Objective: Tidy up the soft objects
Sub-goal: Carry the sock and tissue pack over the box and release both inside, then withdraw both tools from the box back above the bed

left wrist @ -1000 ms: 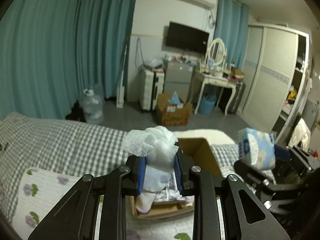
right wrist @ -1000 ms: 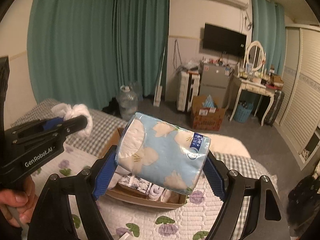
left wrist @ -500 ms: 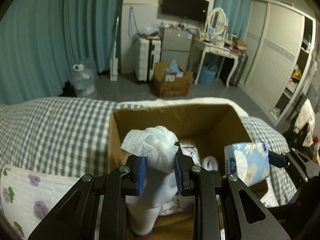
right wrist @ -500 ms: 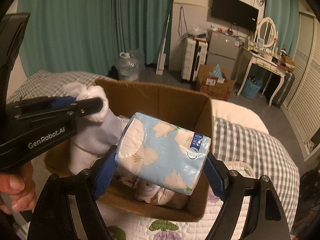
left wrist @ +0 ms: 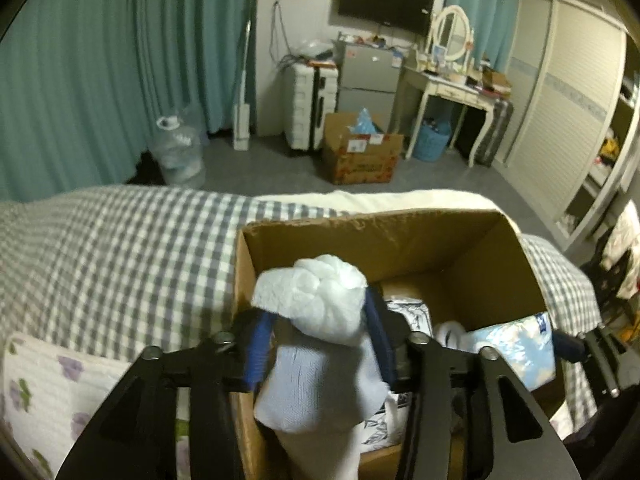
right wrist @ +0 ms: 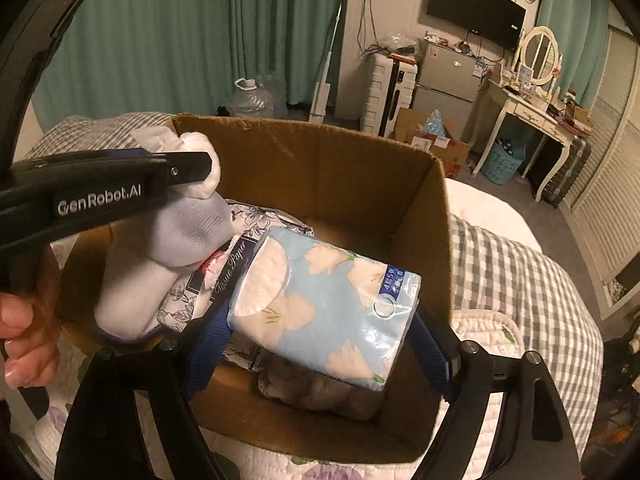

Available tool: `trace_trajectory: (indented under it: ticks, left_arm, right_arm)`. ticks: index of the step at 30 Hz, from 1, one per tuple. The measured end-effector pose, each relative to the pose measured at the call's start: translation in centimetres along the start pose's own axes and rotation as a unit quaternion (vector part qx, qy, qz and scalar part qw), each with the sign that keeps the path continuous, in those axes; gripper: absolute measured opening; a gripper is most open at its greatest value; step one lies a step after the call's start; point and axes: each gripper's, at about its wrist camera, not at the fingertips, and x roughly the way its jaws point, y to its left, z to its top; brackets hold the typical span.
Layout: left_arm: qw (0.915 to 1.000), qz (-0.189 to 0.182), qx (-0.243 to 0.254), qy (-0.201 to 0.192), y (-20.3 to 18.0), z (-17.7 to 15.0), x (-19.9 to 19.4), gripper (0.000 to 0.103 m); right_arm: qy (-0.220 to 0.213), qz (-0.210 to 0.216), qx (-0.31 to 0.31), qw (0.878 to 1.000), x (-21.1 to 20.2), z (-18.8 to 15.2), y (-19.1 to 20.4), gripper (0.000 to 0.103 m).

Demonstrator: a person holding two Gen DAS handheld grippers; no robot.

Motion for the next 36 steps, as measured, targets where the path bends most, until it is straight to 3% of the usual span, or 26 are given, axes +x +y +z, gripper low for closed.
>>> trace_trajectory:
  ticks: [3, 10, 21, 22, 24, 26, 36]
  left_arm:
    - [0.9998, 0.006, 0.008, -0.015, -0.3, 0.3, -1.5, 0.071]
    - [0.9987, 0.022, 0.017, -0.044, -0.3, 1.5, -5.6, 0.072]
    - [0.9910, 0.049, 0.039, -0.118, -0.4, 1.0, -16.4, 0.073]
    - [0.9905, 0.049, 0.038, -0.123, -0.4, 1.0, -17.2, 0.073]
    - [0.9883, 0.053, 0.035, -0.139, -0.2, 0.7, -19.5, 0.091]
    - [0.9845, 0.059, 0.032, -0.162, -0.1, 0.2, -21.6, 0.099]
    - [0.9723, 0.057, 0.016, -0.226, 0.1, -3.0, -31.5, 0.099]
  right_arm:
    - [-0.010, -0.002, 0.003, 1.000, -1.3, 0.2, 0.5, 0.085]
    - [-0.040, -0.011, 0.010, 0.999, -6.0, 0.7, 0.5, 0.087]
    - [-0.115, -0.026, 0.024, 0.993, -17.3, 1.2, 0.5, 0.092]
    - [-0.121, -0.028, 0.025, 0.992, -18.3, 1.2, 0.6, 0.093]
    - [-0.135, -0.030, 0.025, 0.990, -20.5, 1.0, 0.7, 0.093]
    - [-0.150, -0.033, 0.025, 0.988, -22.9, 0.6, 0.8, 0.093]
    - [-0.202, -0.043, 0.018, 0.978, -32.5, -1.9, 2.2, 0.096]
